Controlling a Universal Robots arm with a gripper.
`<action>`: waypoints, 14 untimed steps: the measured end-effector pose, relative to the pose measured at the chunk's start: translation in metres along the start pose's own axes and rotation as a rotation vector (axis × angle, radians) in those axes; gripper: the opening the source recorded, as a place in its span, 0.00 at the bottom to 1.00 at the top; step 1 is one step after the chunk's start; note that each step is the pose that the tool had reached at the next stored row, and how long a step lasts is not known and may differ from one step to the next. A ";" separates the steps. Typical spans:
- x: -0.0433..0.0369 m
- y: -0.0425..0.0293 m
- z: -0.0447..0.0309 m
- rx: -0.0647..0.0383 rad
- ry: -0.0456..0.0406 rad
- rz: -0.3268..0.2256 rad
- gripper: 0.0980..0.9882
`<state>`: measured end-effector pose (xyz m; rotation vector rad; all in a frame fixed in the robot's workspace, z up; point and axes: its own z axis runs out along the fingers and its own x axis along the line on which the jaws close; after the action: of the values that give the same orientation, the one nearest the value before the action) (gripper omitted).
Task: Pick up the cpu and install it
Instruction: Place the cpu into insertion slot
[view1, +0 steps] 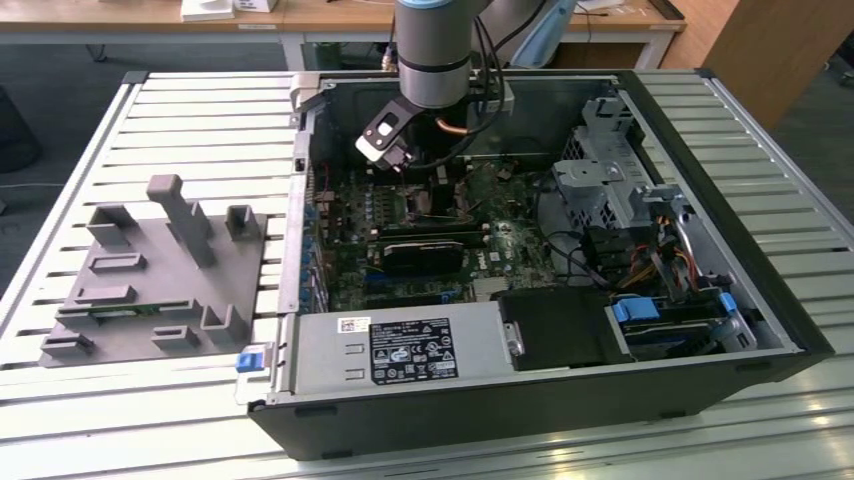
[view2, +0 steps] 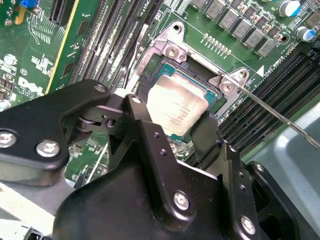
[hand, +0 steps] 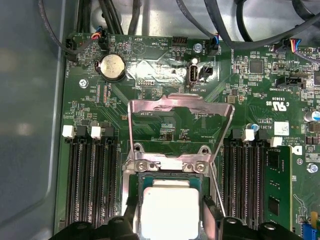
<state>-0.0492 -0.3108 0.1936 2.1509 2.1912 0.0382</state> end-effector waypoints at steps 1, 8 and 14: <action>0.0000 0.0000 0.0000 0.000 -0.0001 0.000 0.58; 0.0000 0.0001 -0.0003 0.000 0.0001 0.000 0.58; -0.0002 0.0005 -0.0061 0.000 -0.0008 0.000 0.56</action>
<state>-0.0491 -0.3108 0.1997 2.1504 2.1910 0.0374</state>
